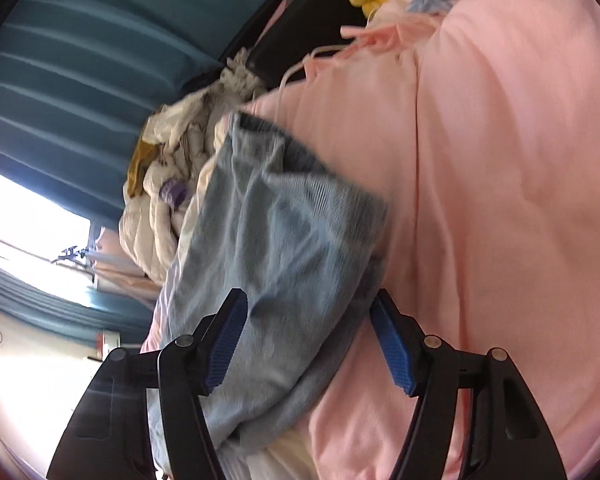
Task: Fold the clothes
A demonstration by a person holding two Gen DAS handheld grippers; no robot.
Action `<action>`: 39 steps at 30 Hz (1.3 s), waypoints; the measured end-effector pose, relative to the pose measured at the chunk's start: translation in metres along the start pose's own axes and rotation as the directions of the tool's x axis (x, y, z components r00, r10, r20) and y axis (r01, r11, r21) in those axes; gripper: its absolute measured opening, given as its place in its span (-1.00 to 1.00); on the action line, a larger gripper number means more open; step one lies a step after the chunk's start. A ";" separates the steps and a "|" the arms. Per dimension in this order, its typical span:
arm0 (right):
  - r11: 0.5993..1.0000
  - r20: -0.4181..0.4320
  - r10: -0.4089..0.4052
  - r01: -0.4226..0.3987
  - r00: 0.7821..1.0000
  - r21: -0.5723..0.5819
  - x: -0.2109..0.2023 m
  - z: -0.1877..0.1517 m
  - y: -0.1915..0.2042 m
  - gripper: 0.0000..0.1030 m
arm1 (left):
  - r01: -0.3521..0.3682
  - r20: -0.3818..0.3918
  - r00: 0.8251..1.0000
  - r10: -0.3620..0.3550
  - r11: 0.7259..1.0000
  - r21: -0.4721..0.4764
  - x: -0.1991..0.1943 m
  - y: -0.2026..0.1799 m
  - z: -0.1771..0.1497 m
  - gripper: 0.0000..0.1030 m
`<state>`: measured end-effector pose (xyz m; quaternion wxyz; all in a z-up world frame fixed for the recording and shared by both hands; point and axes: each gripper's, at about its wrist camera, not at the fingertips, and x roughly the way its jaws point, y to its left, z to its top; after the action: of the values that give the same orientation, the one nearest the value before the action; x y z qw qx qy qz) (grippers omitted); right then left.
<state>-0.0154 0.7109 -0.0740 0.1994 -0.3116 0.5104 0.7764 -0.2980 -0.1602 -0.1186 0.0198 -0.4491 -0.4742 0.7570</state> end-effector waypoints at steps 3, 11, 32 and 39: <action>0.999 0.062 -0.007 0.010 0.998 -0.046 -0.007 0.004 0.006 0.18 | -0.012 0.027 1.000 0.012 1.000 -0.008 0.009 -0.008 0.007 -0.36; 0.985 0.051 -0.070 0.077 0.996 -0.158 -0.017 -0.010 0.033 -0.16 | -0.104 0.166 0.983 0.083 0.987 0.123 -0.007 -0.055 0.017 -0.80; 0.980 0.056 0.061 -0.049 0.997 -0.194 -0.097 -0.014 0.066 -0.80 | -0.067 0.244 0.968 0.063 0.998 0.009 -0.166 -0.009 -0.006 -0.82; 0.983 0.025 0.082 -0.076 0.996 -0.164 -0.103 -0.039 0.016 -0.80 | -0.121 0.166 0.979 0.119 0.993 0.005 -0.165 0.051 -0.038 -0.81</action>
<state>0.0600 0.6695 -0.0035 0.1503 -0.2940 0.4539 0.8276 -0.1526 -0.2367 -0.0522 -0.0618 -0.4125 -0.4404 0.7950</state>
